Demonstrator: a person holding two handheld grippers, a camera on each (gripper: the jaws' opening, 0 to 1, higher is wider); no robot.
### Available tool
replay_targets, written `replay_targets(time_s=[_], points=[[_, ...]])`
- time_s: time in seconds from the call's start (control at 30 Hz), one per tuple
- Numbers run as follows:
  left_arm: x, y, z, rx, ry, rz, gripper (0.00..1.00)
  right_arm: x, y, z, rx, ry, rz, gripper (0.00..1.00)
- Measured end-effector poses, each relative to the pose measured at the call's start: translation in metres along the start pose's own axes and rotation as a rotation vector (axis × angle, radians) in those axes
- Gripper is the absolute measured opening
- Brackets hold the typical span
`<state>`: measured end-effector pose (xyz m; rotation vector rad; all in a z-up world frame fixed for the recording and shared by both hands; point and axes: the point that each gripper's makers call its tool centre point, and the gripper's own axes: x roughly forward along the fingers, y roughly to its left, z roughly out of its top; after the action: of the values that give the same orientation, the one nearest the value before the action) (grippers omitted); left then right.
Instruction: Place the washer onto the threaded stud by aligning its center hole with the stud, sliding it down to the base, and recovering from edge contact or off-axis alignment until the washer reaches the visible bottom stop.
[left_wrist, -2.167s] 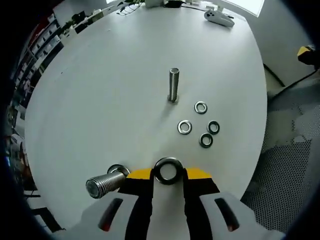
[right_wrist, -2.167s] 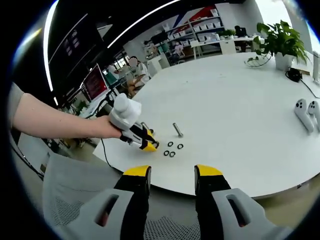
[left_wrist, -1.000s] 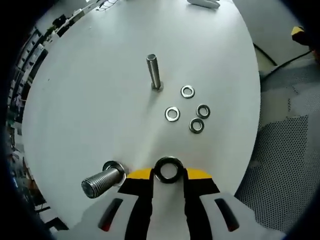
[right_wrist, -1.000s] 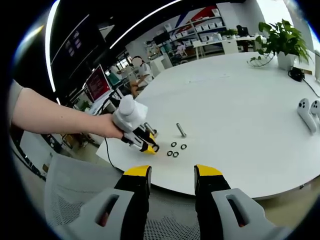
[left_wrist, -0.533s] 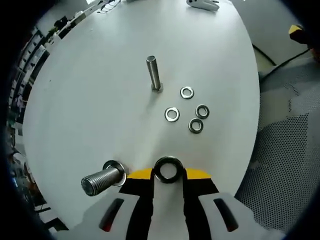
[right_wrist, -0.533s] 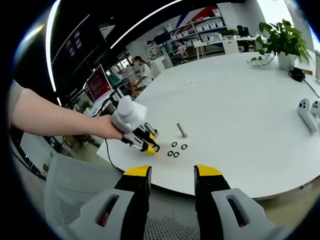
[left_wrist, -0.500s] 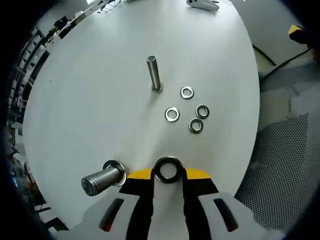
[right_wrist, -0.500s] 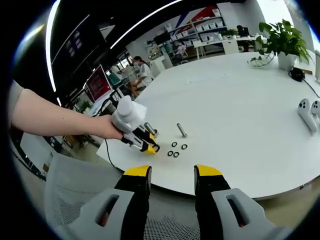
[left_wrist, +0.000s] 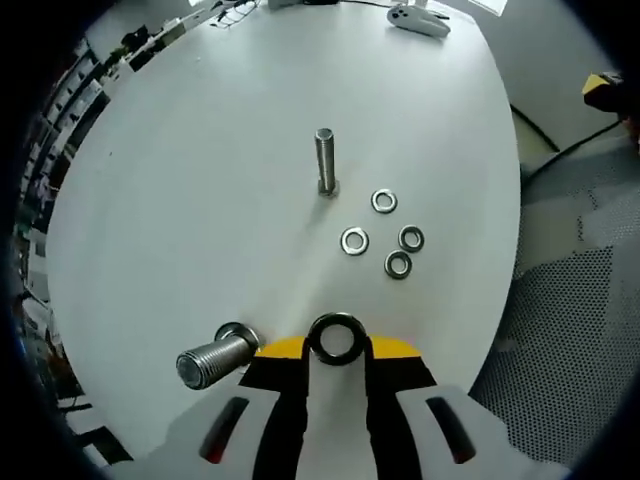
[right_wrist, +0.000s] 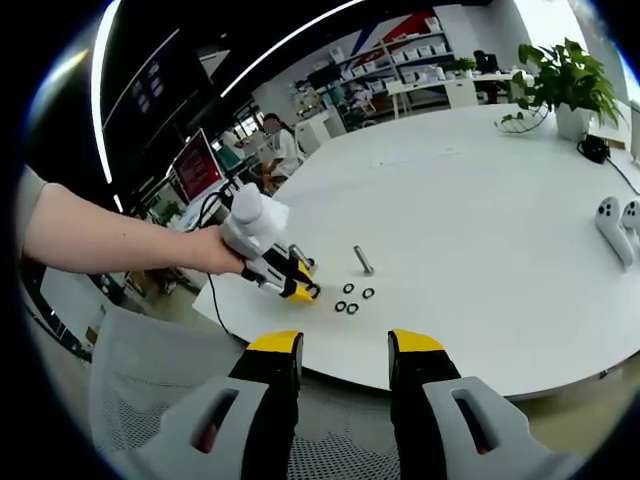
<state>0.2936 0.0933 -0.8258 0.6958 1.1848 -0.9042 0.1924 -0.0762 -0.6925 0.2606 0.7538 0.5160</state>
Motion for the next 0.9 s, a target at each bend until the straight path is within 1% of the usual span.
replay_targets(time_s=[0.4,0.57,0.7,0.9], points=[[-0.021,0.007,0.005,0.016,-0.046,0.011,0.18,0.000,0.000,0.000,-0.002,0.004,0.002,0.36],[-0.035,0.011,0.017,0.008,-0.096,0.007,0.18,0.001,0.000,-0.001,-0.004,0.006,0.003,0.36],[-0.050,0.018,0.027,0.027,-0.124,0.028,0.18,0.001,0.000,0.000,-0.005,0.007,0.004,0.36],[-0.061,0.029,0.032,0.038,-0.120,0.049,0.19,0.001,0.001,-0.001,-0.006,0.008,0.006,0.36]])
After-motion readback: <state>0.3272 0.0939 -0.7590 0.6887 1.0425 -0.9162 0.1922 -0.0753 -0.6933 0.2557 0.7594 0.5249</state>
